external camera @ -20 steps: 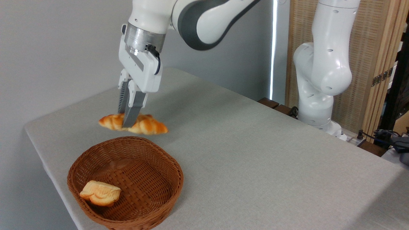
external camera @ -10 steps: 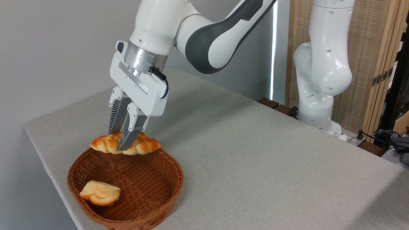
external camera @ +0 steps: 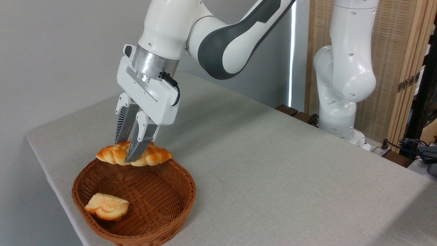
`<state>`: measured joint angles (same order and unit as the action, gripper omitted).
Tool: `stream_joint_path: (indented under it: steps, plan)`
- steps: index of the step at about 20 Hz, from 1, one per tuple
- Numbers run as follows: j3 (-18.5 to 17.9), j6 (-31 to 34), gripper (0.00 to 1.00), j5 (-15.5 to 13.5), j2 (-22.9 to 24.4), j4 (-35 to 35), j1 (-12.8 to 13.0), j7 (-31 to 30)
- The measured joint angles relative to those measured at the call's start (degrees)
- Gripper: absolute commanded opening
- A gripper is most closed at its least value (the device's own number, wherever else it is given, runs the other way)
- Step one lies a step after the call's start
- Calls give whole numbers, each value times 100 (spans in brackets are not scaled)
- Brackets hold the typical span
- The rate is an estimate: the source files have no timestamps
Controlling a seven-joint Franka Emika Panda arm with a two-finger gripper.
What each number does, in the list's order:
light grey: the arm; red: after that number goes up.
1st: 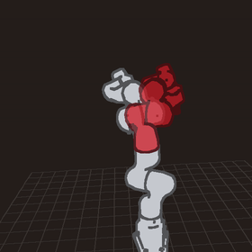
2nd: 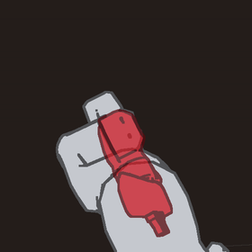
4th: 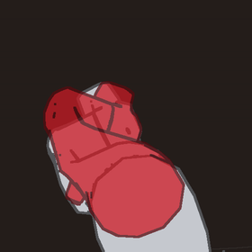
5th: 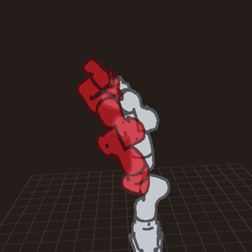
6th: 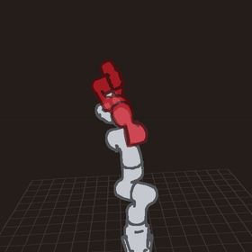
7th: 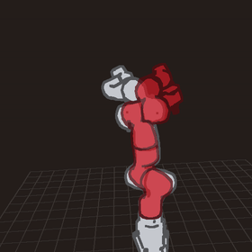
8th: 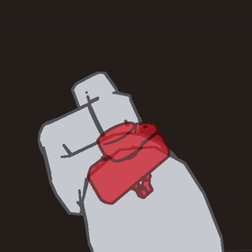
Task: Put bread into the basket
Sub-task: 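Open the gripper to drop the croissant beside the toast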
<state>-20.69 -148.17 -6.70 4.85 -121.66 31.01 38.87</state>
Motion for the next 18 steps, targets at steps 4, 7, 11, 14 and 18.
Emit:
stream_joint_path:
  steps: [4,7,11,14,18]
  plan:
    - [0,0,100,0,0,2,0,0]
    - [0,0,100,0,0,4,0,0]
    - [0,0,100,0,0,5,0,0]
    - [0,0,85,0,0,5,1,0]
    - [-1,27,93,24,-3,6,2,0]
